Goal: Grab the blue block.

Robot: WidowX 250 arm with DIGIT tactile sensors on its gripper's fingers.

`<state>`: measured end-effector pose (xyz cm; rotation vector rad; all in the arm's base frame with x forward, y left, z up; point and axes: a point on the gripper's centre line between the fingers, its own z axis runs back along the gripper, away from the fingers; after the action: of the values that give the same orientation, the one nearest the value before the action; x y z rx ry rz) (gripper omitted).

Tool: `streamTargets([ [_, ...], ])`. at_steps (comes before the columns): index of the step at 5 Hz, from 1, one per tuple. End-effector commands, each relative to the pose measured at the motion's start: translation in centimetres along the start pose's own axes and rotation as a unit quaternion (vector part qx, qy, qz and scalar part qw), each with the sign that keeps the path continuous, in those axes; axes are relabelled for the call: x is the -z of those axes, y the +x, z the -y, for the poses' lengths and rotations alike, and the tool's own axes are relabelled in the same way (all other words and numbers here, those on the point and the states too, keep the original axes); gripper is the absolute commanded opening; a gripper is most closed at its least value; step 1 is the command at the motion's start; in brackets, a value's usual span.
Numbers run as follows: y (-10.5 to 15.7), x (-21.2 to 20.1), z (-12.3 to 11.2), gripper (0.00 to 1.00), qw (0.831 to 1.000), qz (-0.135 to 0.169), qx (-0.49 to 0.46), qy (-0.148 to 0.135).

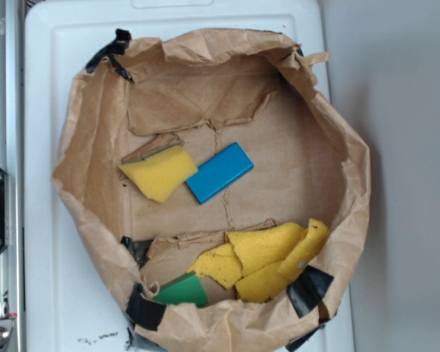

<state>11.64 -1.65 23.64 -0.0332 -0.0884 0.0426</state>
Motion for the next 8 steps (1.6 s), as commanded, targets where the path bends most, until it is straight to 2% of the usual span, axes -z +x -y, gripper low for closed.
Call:
streamTargets([
  [1,0.0,0.0,0.0,1.00,1.000,0.000,0.000,0.000],
  [2,5.0,0.3,0.5,1.00,0.999,0.038,-0.015,-0.004],
  [3,10.0,0.8,-0.2,1.00,0.998,0.054,-0.033,-0.024],
  [6,10.0,0.8,-0.2,1.00,0.998,0.054,-0.033,-0.024],
  [7,11.7,3.3,-0.9,1.00,0.994,0.088,-0.060,-0.011],
  [8,11.6,5.7,-2.2,1.00,0.994,0.082,-0.071,-0.008],
])
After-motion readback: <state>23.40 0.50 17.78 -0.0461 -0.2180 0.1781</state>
